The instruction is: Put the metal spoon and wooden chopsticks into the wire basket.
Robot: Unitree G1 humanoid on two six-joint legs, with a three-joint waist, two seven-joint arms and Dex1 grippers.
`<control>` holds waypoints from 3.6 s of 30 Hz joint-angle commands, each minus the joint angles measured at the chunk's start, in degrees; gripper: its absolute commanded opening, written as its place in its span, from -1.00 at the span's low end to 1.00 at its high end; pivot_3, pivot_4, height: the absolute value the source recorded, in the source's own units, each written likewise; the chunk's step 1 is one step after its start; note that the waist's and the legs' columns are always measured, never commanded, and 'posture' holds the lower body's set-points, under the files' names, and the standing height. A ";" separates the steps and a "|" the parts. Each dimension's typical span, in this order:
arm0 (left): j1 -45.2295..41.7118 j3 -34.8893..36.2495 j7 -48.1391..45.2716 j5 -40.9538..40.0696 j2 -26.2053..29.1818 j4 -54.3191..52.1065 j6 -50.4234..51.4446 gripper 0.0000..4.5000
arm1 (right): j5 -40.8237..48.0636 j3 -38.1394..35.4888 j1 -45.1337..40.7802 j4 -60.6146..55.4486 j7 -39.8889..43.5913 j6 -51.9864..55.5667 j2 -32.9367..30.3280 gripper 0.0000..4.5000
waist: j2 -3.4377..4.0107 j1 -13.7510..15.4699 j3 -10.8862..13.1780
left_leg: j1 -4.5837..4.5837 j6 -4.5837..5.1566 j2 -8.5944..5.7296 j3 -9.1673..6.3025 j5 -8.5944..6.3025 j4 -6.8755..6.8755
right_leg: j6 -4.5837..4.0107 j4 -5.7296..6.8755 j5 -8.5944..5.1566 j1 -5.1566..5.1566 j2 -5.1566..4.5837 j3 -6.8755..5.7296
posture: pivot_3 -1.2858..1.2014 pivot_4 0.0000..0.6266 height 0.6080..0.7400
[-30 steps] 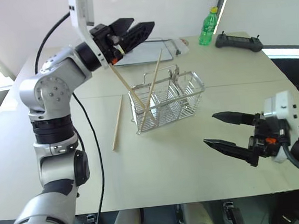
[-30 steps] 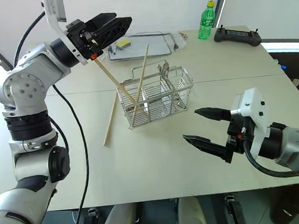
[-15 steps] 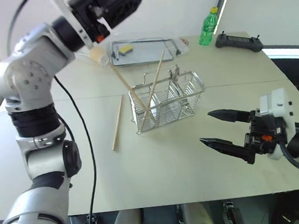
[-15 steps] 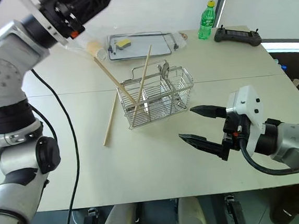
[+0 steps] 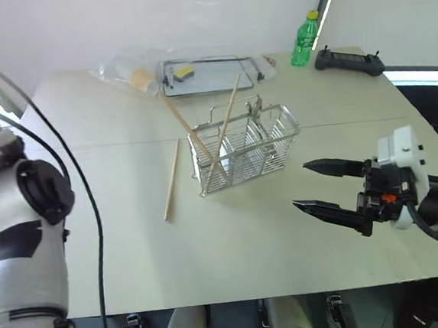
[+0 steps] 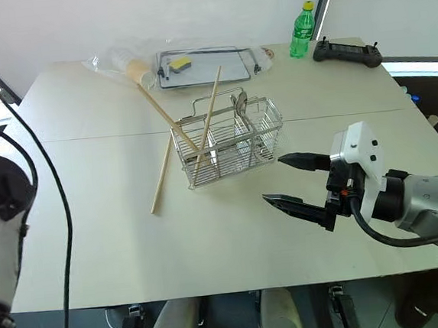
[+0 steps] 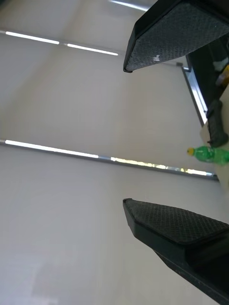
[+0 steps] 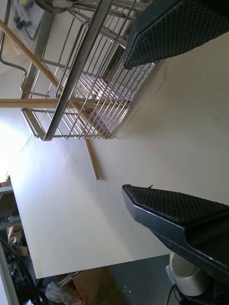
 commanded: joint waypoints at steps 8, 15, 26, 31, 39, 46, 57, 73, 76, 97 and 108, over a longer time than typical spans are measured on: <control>-4.38 -11.69 -0.17 19.25 3.03 19.49 -4.84 0.98 | -0.78 -1.23 -0.61 0.45 1.55 -0.76 -1.09 0.78 | -0.20 0.08 0.11 | -0.12 -0.01 0.00 0.01 0.00 -0.01 | 0.06 -0.08 0.04 -0.06 -0.01 0.00 | 0.03 -0.52 0.52; -4.98 -17.81 -1.55 27.22 -0.93 31.99 2.11 0.98 | -2.31 -0.02 0.67 -1.95 1.58 -1.09 -1.08 0.78 | -0.19 0.18 0.11 | -0.13 0.00 0.00 0.01 -0.01 -0.15 | 0.21 -0.02 0.03 -0.14 -0.01 -0.01 | 0.03 -0.52 0.52; 1.77 -27.83 -8.31 35.56 -13.05 34.43 11.14 0.98 | -4.09 2.50 0.52 -4.84 -0.15 -1.98 0.17 0.78 | -0.26 0.01 0.15 | -0.15 -0.01 0.00 0.01 -0.01 -0.09 | 0.20 -0.02 0.03 -0.13 -0.02 -0.01 | 0.03 -0.52 0.52; 4.23 -28.58 -6.18 38.06 -16.28 36.89 10.21 0.98 | -5.14 6.36 -2.69 -4.78 -2.61 -2.50 1.37 0.78 | -0.30 -0.91 0.18 | -0.21 0.00 0.01 -0.01 -0.01 -0.06 | 0.19 0.02 0.05 -0.22 -0.01 -0.01 | 0.03 -0.52 0.52; 4.18 -27.23 -4.48 39.01 -19.33 38.33 10.30 0.98 | -3.73 7.84 -4.96 -4.73 -4.84 -2.40 1.45 0.78 | -0.30 -1.24 0.18 | -0.20 0.00 -0.01 -0.02 -0.01 -0.07 | 0.22 0.02 0.06 -0.19 -0.02 -0.01 | 0.03 -0.52 0.52; 5.30 -27.04 -4.74 39.02 -20.91 38.39 11.05 0.98 | -2.51 8.26 -7.00 -3.85 -5.18 -1.71 0.52 0.78 | -0.29 -1.25 0.17 | -0.17 0.00 -0.01 -0.01 -0.01 -0.05 | 0.26 0.03 0.08 -0.17 -0.02 -0.01 | 0.03 -0.52 0.52; 7.22 -24.27 -0.73 38.51 -23.72 41.61 7.10 0.98 | -0.21 7.22 -7.11 -3.90 -6.25 -1.07 0.12 0.78 | -0.29 -1.24 0.17 | -0.16 0.00 -0.01 -0.02 -0.01 -0.03 | 0.32 0.05 0.13 -0.16 -0.02 -0.01 | 0.03 -0.52 0.52; 6.90 -20.77 1.59 38.72 -25.18 44.67 5.08 -0.99 | 2.10 4.66 -3.39 -5.27 -7.13 -0.77 -0.87 0.78 | -0.26 -1.15 0.15 | -0.09 0.00 -0.04 -0.03 0.00 0.00 | 0.37 0.03 0.17 -0.05 -0.03 -0.01 | 0.03 -0.52 0.52; 6.63 -20.45 1.66 38.70 -25.08 44.71 5.11 -0.99 | 2.11 4.28 -1.41 -5.60 -6.23 -0.59 -1.38 0.78 | -0.26 -1.18 0.15 | -0.08 0.00 -0.04 -0.03 0.00 0.00 | 0.37 0.04 0.17 -0.05 -0.03 -0.01 | 0.03 -0.52 0.52; 0.74 -14.69 -1.08 36.48 -9.95 35.97 -2.49 -0.99 | 0.37 0.37 4.14 -4.22 -4.48 -0.84 -1.49 0.78 | -0.27 -1.17 0.16 | -0.10 -0.01 -0.03 -0.01 -0.01 -0.03 | 0.39 0.03 0.18 -0.09 -0.04 0.00 | 0.03 -0.52 0.52; -1.83 5.19 -10.54 11.11 -6.47 8.56 -7.64 -0.99 | 3.65 -3.39 5.37 -3.61 -5.89 0.37 -1.68 0.78 | -0.31 -0.85 0.17 | -0.12 -0.04 -0.02 -0.04 0.00 -0.01 | 0.37 -0.08 0.20 0.00 -0.15 -0.02 | 0.03 -0.52 0.52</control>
